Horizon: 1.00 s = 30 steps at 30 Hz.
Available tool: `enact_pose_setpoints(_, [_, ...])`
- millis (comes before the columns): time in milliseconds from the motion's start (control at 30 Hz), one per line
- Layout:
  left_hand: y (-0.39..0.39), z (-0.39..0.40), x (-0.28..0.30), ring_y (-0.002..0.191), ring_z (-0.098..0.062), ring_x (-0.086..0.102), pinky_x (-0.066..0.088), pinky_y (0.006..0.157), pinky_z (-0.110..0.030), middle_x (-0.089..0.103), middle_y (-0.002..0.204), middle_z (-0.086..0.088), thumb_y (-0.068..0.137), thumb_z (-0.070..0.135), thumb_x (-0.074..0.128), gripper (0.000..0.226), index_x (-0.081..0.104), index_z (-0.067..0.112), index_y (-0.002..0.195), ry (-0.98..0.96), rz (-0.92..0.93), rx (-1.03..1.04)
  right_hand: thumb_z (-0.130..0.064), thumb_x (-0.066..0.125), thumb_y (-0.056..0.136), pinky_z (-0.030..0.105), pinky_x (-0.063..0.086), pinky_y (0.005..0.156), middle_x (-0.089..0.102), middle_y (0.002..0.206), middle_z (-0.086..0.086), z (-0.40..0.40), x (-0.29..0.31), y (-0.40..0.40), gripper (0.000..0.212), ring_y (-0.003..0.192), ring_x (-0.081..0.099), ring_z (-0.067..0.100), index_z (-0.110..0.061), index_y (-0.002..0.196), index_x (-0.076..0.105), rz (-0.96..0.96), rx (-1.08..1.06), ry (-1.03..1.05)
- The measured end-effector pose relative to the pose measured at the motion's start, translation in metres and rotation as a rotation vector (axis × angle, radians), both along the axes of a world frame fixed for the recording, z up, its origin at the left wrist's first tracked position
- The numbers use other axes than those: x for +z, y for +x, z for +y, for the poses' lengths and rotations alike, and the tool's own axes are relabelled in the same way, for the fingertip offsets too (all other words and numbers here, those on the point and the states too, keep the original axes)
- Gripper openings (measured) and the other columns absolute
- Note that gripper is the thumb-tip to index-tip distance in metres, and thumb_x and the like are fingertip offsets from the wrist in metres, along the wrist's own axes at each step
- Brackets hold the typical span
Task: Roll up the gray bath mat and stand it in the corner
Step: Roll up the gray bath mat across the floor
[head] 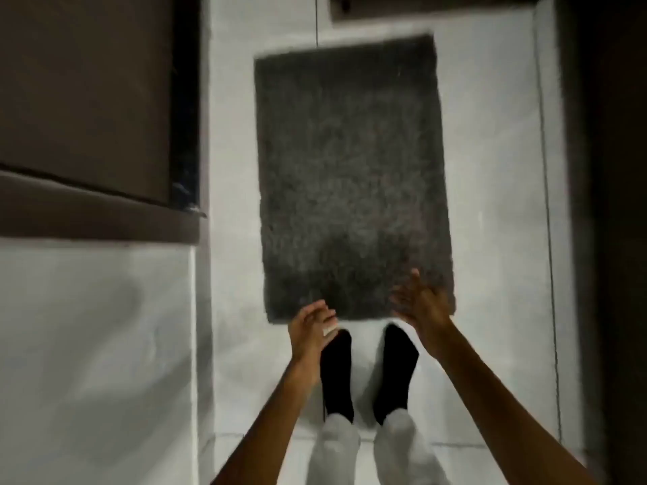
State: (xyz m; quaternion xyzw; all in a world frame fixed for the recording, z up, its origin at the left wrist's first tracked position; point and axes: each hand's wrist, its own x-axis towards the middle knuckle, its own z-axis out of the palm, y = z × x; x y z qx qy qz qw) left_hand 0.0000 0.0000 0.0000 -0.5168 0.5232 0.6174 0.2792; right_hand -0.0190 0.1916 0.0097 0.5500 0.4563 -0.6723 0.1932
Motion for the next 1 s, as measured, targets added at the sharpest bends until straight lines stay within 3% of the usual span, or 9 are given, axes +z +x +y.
enact_pose_setpoints(67, [0.02, -0.002, -0.051, 0.11, -0.038, 0.065, 0.051, 0.102, -0.051, 0.064, 0.121, -0.026, 0.104, 0.002, 0.053, 0.035, 0.054, -0.003, 0.138, -0.031, -0.084, 0.061, -0.036, 0.051, 0.101, 0.053, 0.049, 0.098, 0.064, 0.103, 0.016, -0.002, -0.056, 0.029, 0.036, 0.091, 0.064, 0.031, -0.009, 0.124, 0.056, -0.051, -0.086, -0.058])
enact_pose_setpoints(167, [0.038, -0.012, -0.106, 0.118, -0.037, 0.062, 0.05, 0.103, -0.049, 0.061, 0.138, -0.027, 0.105, 0.008, 0.053, 0.04, 0.051, -0.004, 0.143, -0.032, -0.161, 0.229, -0.03, 0.055, 0.1, 0.05, 0.049, 0.098, 0.057, 0.117, 0.022, -0.008, -0.118, 0.062, 0.033, 0.105, 0.059, 0.034, -0.005, 0.122, 0.055, -0.159, -0.246, -0.141])
enact_pose_setpoints(267, [0.034, -0.017, -0.138, 0.125, -0.036, 0.06, 0.05, 0.105, -0.051, 0.061, 0.134, -0.025, 0.104, 0.014, 0.058, 0.029, 0.061, -0.001, 0.13, -0.025, -0.209, 0.359, -0.024, 0.062, 0.097, 0.047, 0.052, 0.097, 0.058, 0.096, 0.023, -0.019, -0.153, 0.066, 0.043, 0.087, 0.06, 0.031, 0.003, 0.129, 0.053, -0.243, -0.333, -0.097])
enact_pose_setpoints(400, [0.021, -0.021, -0.174, 0.08, -0.025, 0.053, 0.048, 0.111, -0.053, 0.048, 0.083, -0.013, 0.103, 0.025, 0.062, 0.017, 0.058, 0.012, 0.092, -0.014, -0.326, 0.375, -0.02, 0.067, 0.094, 0.044, 0.055, 0.095, 0.064, 0.114, 0.029, -0.03, -0.188, 0.065, 0.037, 0.12, 0.062, 0.039, 0.004, 0.12, 0.058, -0.286, -0.41, -0.02])
enact_pose_setpoints(533, [0.02, -0.018, -0.191, 0.062, -0.02, 0.041, 0.048, 0.112, -0.052, 0.036, 0.071, -0.01, 0.103, 0.021, 0.059, 0.024, 0.051, 0.009, 0.084, -0.031, -0.352, 0.443, -0.011, 0.067, 0.092, 0.046, 0.054, 0.101, 0.062, 0.086, 0.011, -0.022, -0.201, 0.064, 0.012, 0.092, 0.065, 0.028, -0.006, 0.086, 0.059, -0.335, -0.483, -0.042])
enact_pose_setpoints(700, [0.01, -0.007, -0.175, 0.094, -0.028, 0.068, 0.06, 0.092, -0.044, 0.064, 0.093, -0.014, 0.097, 0.012, 0.068, 0.013, 0.057, 0.005, 0.096, -0.182, -0.155, 0.473, -0.001, 0.066, 0.092, 0.049, 0.056, 0.097, 0.066, 0.102, 0.019, -0.021, -0.186, 0.056, 0.016, 0.09, 0.067, 0.029, -0.003, 0.105, 0.056, -0.155, -0.438, 0.127])
enact_pose_setpoints(800, [-0.011, -0.005, -0.163, 0.092, -0.032, 0.069, 0.062, 0.08, -0.04, 0.066, 0.102, -0.021, 0.094, 0.008, 0.073, 0.022, 0.052, 0.016, 0.091, -0.318, 0.085, 0.332, -0.005, 0.069, 0.09, 0.045, 0.061, 0.087, 0.069, 0.097, 0.014, -0.022, -0.175, 0.034, 0.012, 0.09, 0.069, 0.029, -0.003, 0.099, 0.062, -0.016, -0.135, 0.441])
enact_pose_setpoints(867, [-0.027, -0.006, -0.157, 0.094, -0.029, 0.066, 0.063, 0.085, -0.047, 0.066, 0.102, -0.018, 0.091, 0.006, 0.076, 0.023, 0.057, 0.013, 0.1, -0.422, 0.227, 0.121, -0.004, 0.068, 0.09, 0.028, 0.061, 0.08, 0.067, 0.105, 0.011, -0.018, -0.17, 0.02, 0.017, 0.097, 0.068, 0.029, -0.005, 0.107, 0.066, 0.129, 0.135, 0.61])
enact_pose_setpoints(1000, [-0.05, -0.018, -0.161, 0.118, -0.033, 0.054, 0.049, 0.106, -0.052, 0.057, 0.129, -0.017, 0.091, 0.012, 0.076, 0.046, 0.06, 0.009, 0.135, -0.725, 0.433, -0.736, -0.003, 0.066, 0.089, 0.039, 0.052, 0.102, 0.049, 0.14, 0.011, -0.01, -0.176, 0.0, 0.037, 0.124, 0.052, 0.029, -0.01, 0.125, 0.062, 0.269, 0.798, 0.79])
